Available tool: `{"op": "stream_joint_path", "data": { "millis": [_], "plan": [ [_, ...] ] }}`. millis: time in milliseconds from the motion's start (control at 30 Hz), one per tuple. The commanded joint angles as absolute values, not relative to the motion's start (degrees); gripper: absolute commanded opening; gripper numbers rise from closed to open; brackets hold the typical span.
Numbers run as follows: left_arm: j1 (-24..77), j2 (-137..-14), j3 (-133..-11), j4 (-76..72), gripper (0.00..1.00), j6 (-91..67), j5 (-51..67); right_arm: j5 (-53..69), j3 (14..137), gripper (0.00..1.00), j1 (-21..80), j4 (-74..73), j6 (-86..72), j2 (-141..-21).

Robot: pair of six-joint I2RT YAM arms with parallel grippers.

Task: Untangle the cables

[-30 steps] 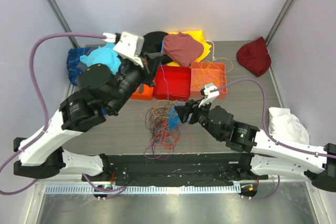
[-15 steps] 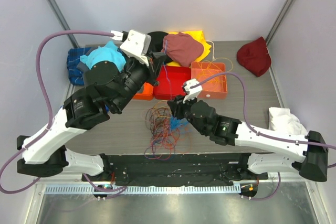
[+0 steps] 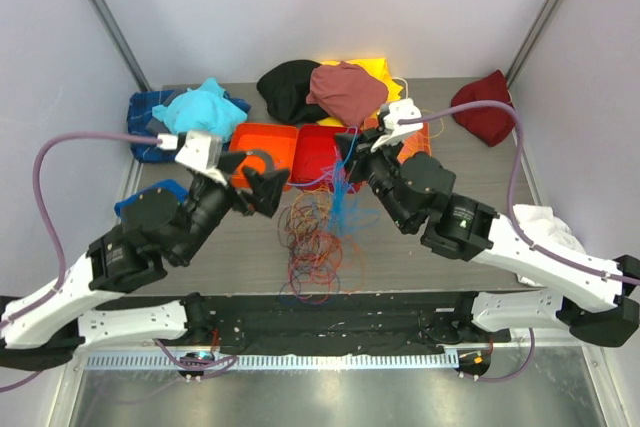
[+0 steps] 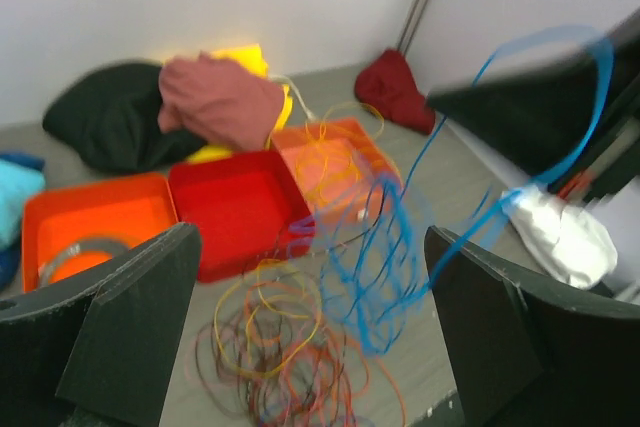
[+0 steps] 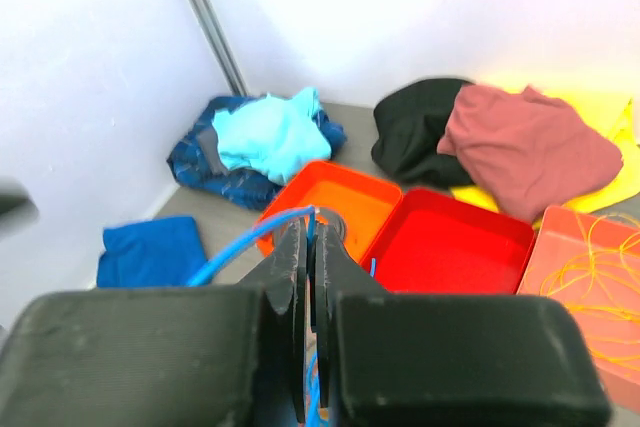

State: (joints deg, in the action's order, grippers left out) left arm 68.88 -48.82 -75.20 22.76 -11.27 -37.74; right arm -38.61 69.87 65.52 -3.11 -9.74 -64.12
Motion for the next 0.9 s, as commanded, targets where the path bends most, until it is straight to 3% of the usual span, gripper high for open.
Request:
{"op": "stream_joint_path", "data": {
  "millis": [0, 133, 433, 867],
  "plan": [
    [69.0, -40.7, -59.0, 18.0, 1.00, -22.4, -35.4, -40.6, 75.1, 0.01, 65.8, -7.2, -7.6, -64.2],
    [69.0, -37.2, -46.2, 8.4, 1.00, -27.3, -29.1, -39.5, 77.3, 0.01, 65.8, -8.9, -9.4, -64.8],
    [71.0, -40.6, -31.0, -21.8, 1.00, -23.3, -23.7, -37.5, 82.9, 0.01, 65.8, -12.0, -14.2, -65.5],
    [71.1, -43.5, -29.8, -28.3, 1.00, -17.7, -31.5, -35.5, 83.6, 0.01, 65.8, -14.0, -16.8, -64.7]
  ]
}}
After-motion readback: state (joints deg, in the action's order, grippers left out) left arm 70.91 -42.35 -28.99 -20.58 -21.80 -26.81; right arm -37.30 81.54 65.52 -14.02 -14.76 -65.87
